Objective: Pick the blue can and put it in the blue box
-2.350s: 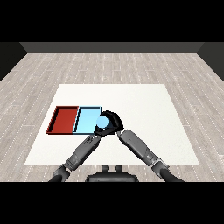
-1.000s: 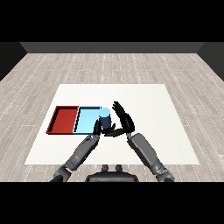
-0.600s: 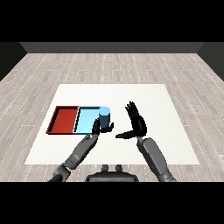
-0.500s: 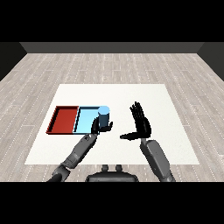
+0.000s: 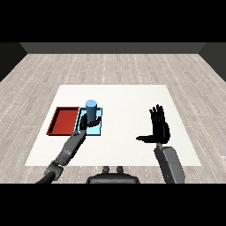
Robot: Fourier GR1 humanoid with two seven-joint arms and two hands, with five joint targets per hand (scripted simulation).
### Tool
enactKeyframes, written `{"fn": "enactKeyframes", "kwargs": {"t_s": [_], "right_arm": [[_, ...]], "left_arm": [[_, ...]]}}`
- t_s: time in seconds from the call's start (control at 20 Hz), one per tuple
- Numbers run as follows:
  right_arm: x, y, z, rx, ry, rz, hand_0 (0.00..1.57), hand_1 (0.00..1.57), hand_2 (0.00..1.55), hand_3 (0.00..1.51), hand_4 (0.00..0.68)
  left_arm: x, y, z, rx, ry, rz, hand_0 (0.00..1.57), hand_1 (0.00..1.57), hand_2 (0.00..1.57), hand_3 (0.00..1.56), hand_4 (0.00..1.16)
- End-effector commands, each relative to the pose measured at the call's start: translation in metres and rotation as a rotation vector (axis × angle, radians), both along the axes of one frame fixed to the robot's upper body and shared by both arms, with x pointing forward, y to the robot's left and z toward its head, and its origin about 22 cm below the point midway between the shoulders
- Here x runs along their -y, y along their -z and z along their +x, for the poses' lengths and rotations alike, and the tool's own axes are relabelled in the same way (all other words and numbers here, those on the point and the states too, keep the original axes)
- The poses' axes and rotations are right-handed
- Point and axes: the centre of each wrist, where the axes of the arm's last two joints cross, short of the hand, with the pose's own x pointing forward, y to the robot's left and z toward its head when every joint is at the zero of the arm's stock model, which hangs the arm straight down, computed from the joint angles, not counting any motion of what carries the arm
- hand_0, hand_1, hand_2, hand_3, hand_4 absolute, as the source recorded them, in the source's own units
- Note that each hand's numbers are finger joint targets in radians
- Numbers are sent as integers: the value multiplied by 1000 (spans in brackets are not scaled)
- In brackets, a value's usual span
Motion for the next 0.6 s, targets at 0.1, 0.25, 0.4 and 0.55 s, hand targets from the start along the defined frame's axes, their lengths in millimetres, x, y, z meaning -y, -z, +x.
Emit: {"fn": "enactKeyframes", "kwargs": {"t_s": [0.1, 0.25, 0.4, 0.55], "right_arm": [[11, 7, -4, -32, 52, -15, 0, 0, 0, 0, 0], [-1, 14, 2, -24, 48, -7, 0, 0, 0, 0, 0], [6, 8, 6, -40, 58, -14, 0, 0, 0, 0, 0], [-4, 17, 21, -70, 59, 11, 0, 0, 0, 0, 0]], "left_arm": [[-55, 3, 10, -157, -161, 59, 1571, 1571, 1571, 1507, 1081], [-78, 1, 22, -225, -217, 67, 1571, 1571, 1571, 1517, 1068], [-70, 13, 22, -273, -207, 137, 1571, 1571, 1571, 1494, 1054], [-87, -5, 35, -378, -287, 190, 1571, 1571, 1548, 1401, 991]]}}
